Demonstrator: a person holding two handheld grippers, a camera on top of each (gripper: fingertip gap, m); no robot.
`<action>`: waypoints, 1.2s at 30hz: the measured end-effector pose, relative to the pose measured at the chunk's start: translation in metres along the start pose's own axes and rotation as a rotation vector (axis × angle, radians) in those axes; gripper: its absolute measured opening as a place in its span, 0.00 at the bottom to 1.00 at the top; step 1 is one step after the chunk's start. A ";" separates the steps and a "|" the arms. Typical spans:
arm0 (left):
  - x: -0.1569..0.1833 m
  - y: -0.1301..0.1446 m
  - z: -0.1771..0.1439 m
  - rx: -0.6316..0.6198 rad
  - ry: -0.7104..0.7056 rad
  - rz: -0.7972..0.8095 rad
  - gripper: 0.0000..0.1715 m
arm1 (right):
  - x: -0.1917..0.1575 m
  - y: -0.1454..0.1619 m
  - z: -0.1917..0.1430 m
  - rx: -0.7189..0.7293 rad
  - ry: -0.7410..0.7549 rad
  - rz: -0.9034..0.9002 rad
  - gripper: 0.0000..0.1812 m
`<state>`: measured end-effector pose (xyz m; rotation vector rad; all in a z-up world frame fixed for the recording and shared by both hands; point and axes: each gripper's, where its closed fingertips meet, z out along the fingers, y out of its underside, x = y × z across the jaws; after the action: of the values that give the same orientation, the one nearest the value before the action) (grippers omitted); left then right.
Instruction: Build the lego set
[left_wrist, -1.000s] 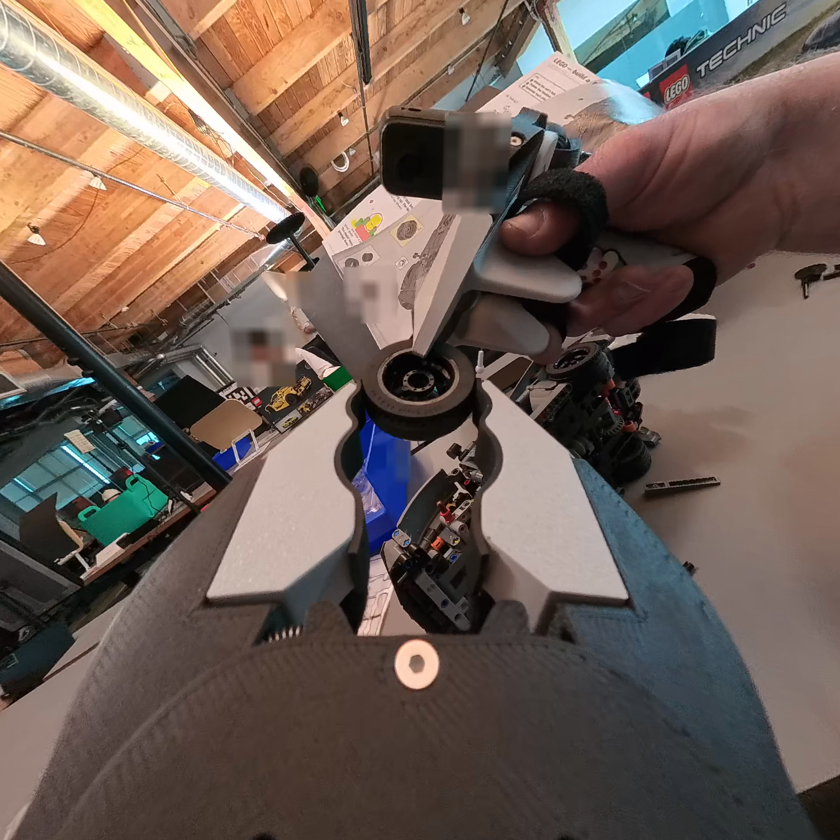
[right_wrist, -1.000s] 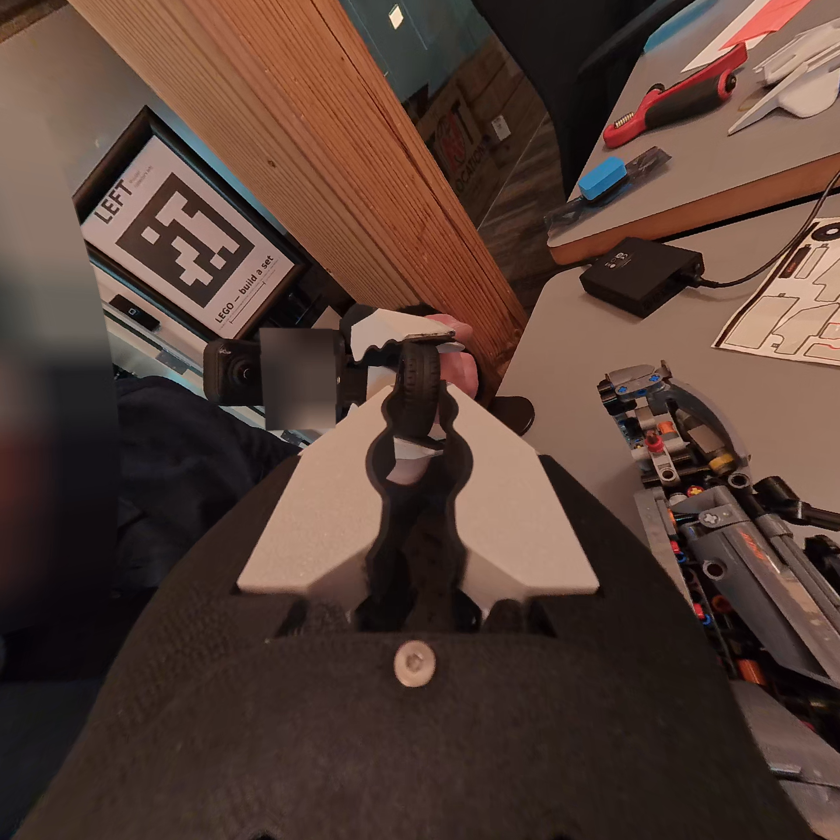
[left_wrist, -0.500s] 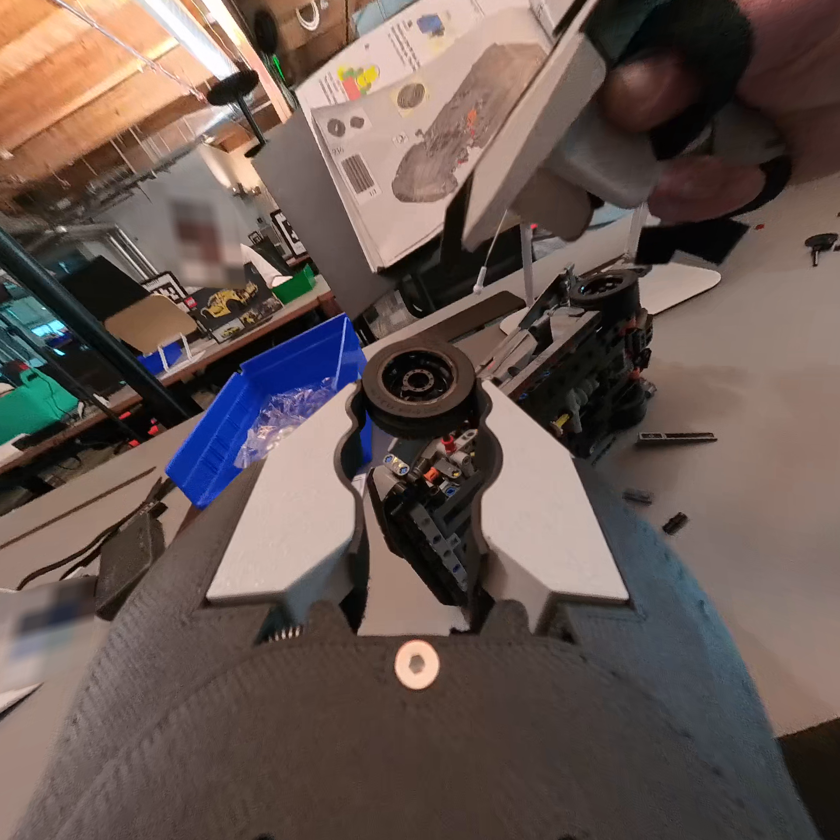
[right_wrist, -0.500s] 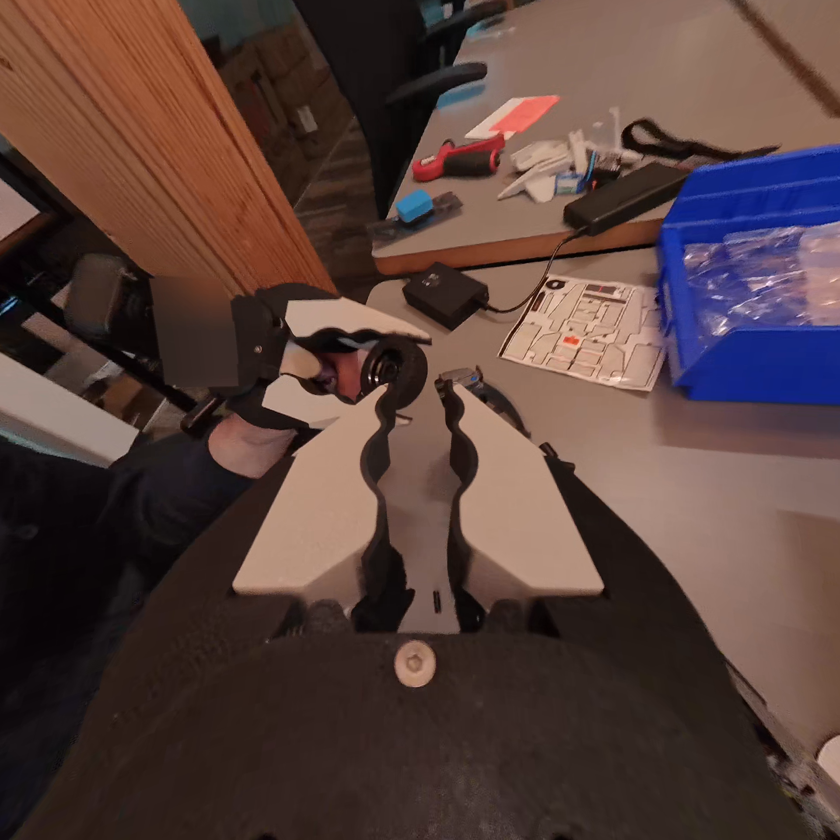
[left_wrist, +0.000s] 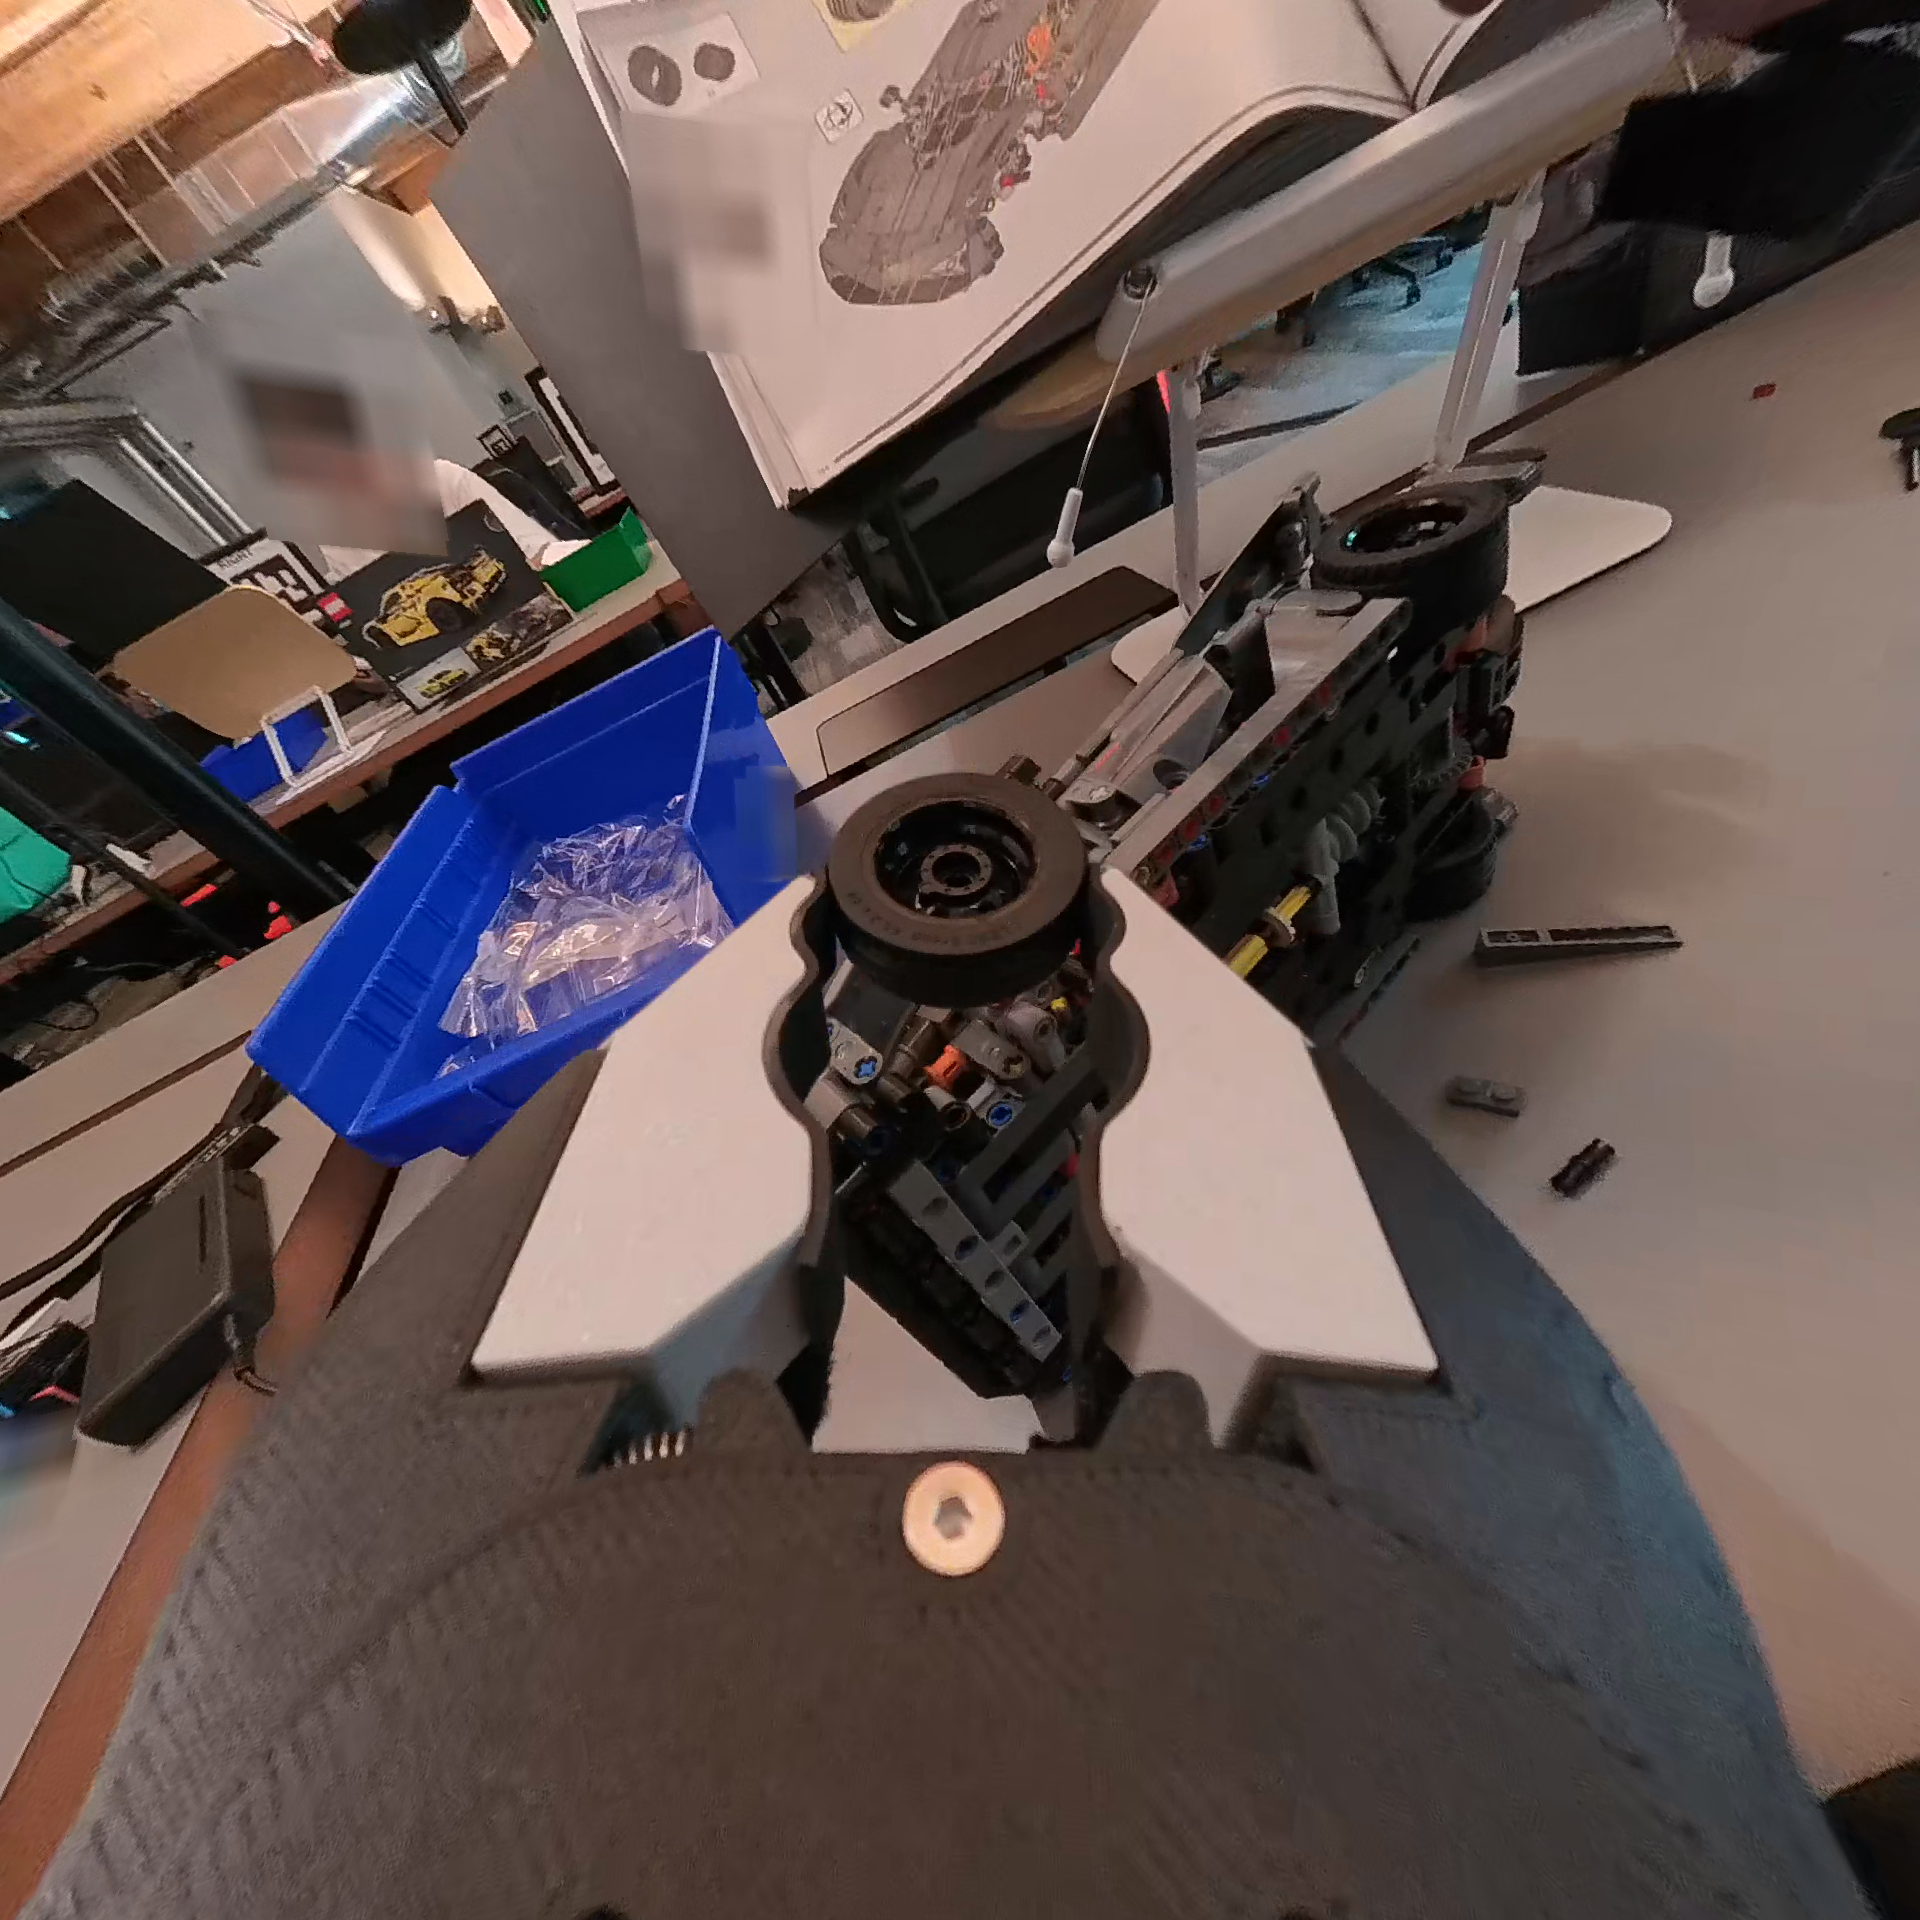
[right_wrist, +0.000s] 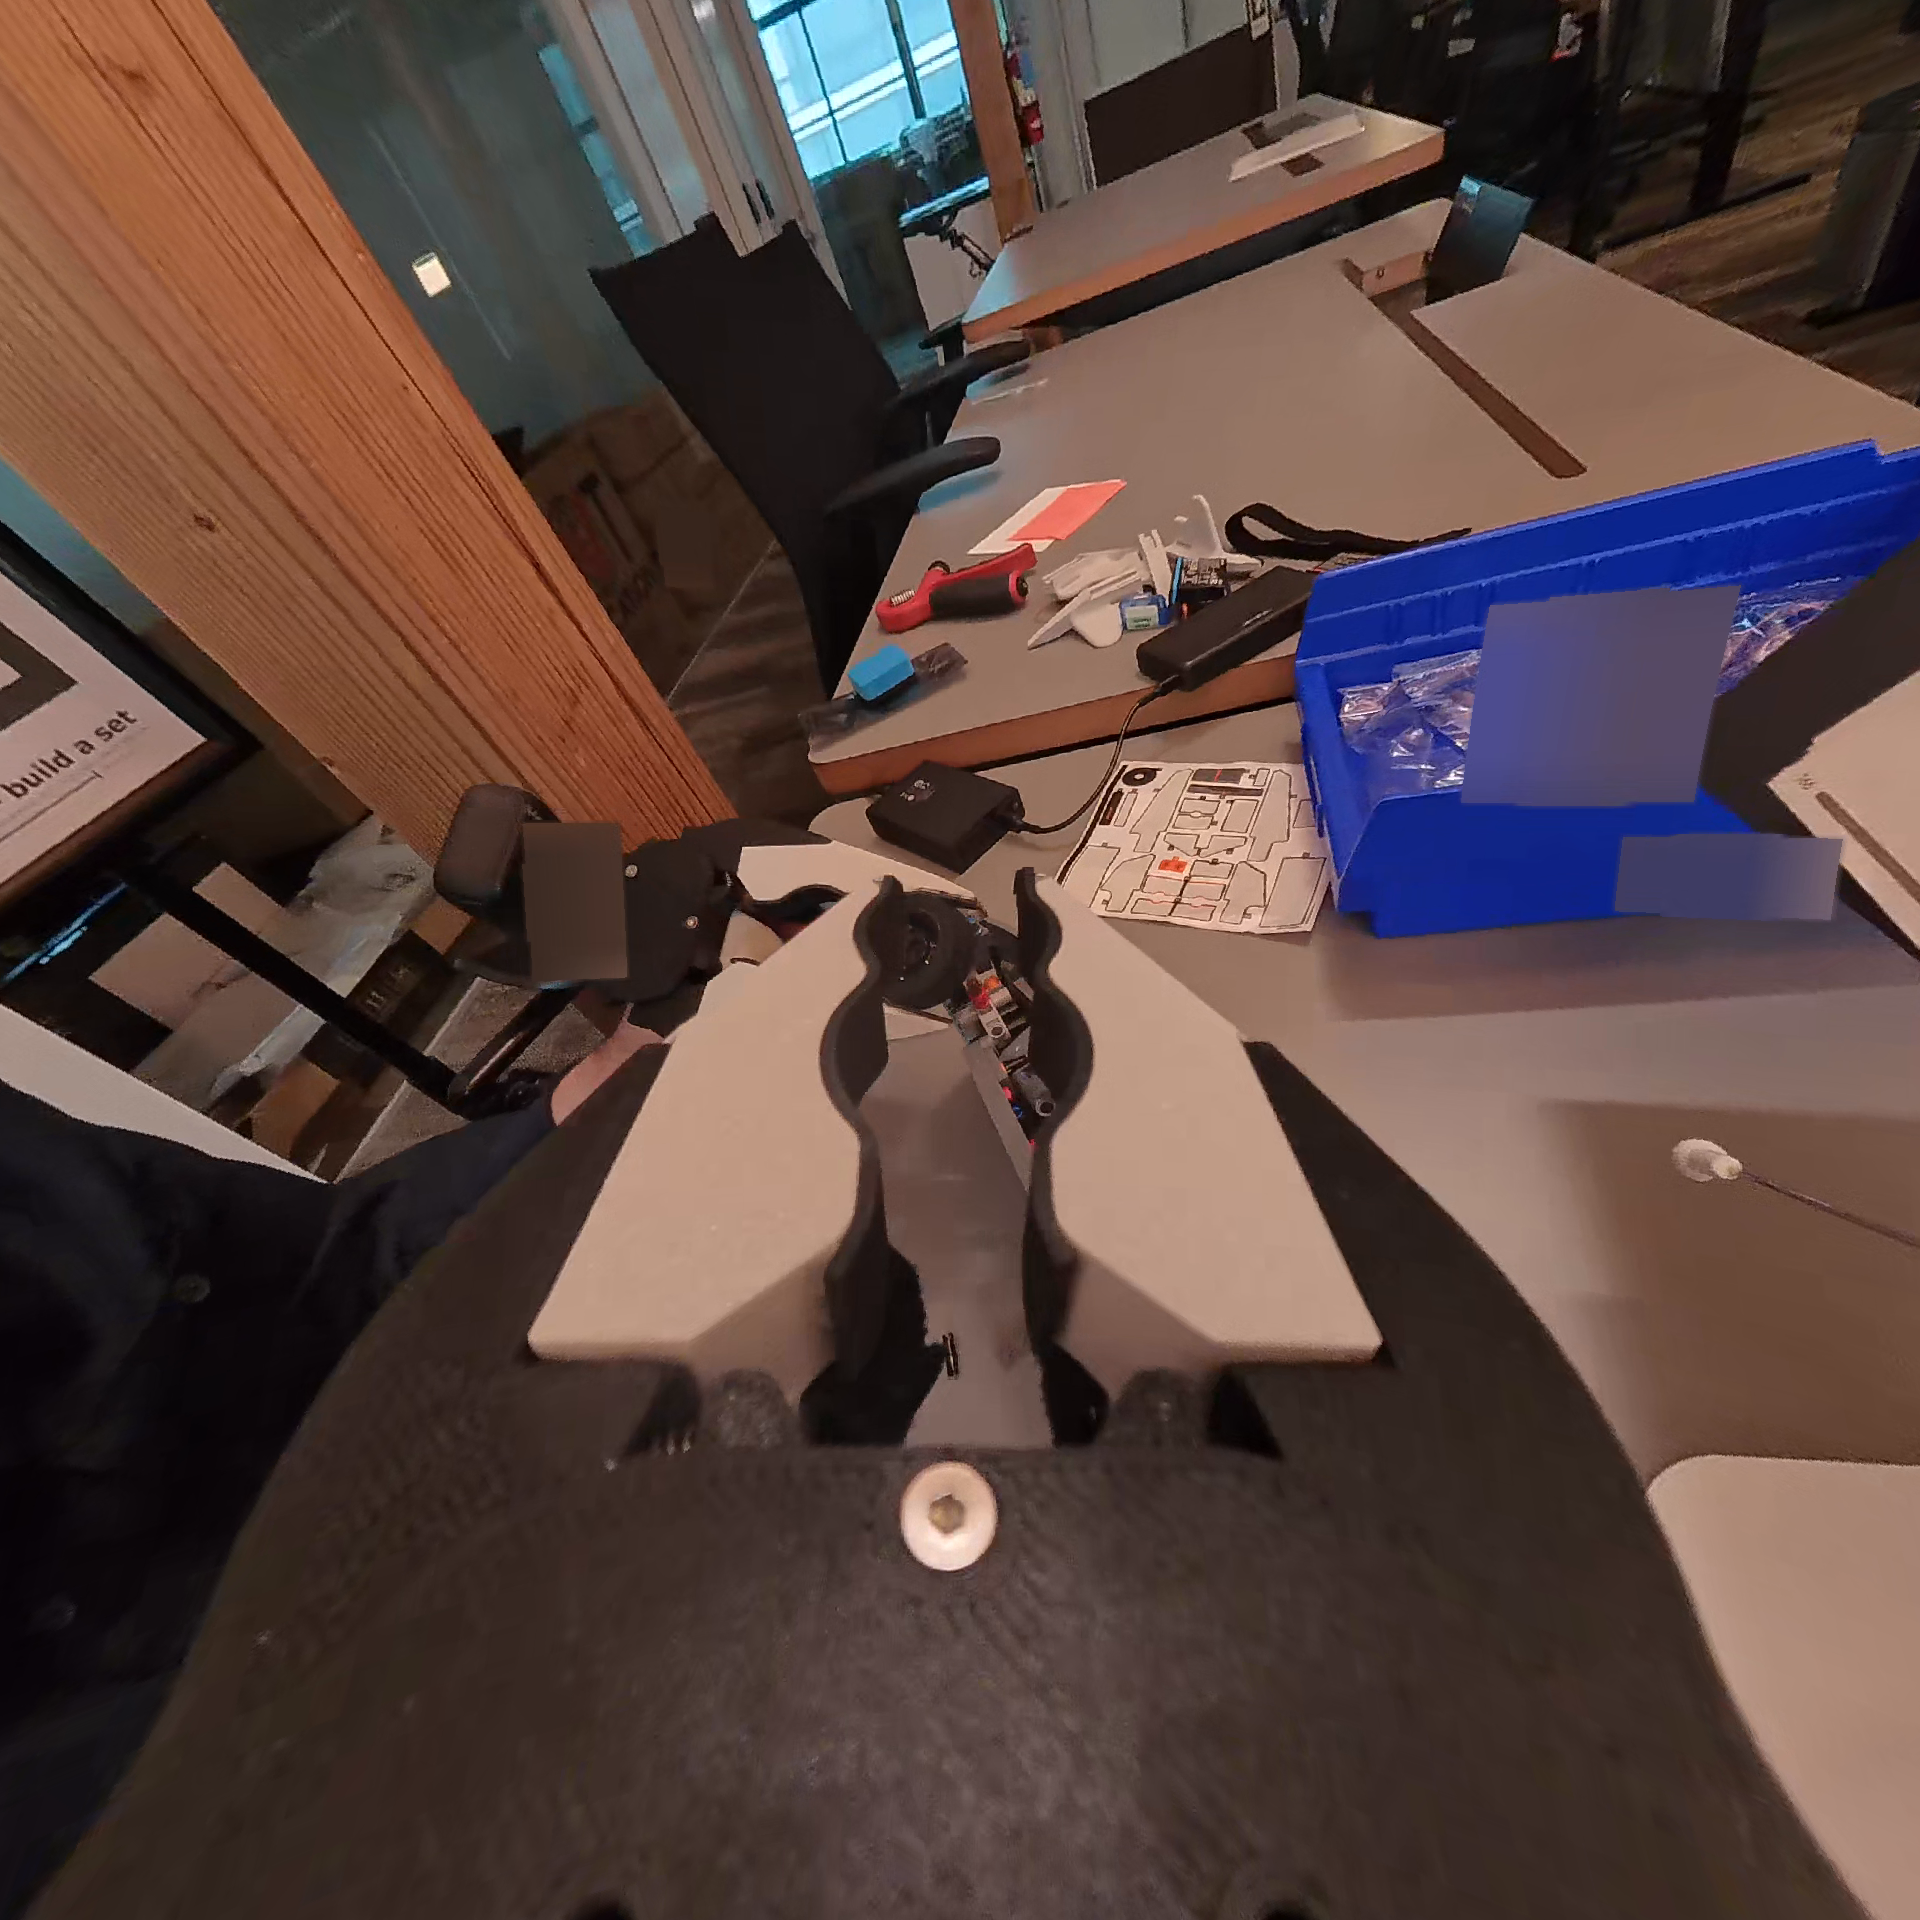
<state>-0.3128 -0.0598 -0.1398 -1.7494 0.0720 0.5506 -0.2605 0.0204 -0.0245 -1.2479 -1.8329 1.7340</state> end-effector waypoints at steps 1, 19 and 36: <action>0.000 0.001 0.001 -0.003 -0.003 0.005 0.26 | 0.001 0.001 0.000 -0.003 0.000 0.000 0.11; 0.000 0.018 0.007 -0.101 0.004 0.017 0.26 | 0.003 0.011 0.012 -0.044 -0.021 0.005 0.11; 0.000 0.020 0.005 -0.198 0.073 -0.128 0.26 | 0.000 0.011 0.014 -0.052 -0.035 -0.001 0.11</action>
<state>-0.3215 -0.0601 -0.1587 -1.9517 -0.0453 0.4113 -0.2667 0.0103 -0.0377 -1.2434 -1.9092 1.7288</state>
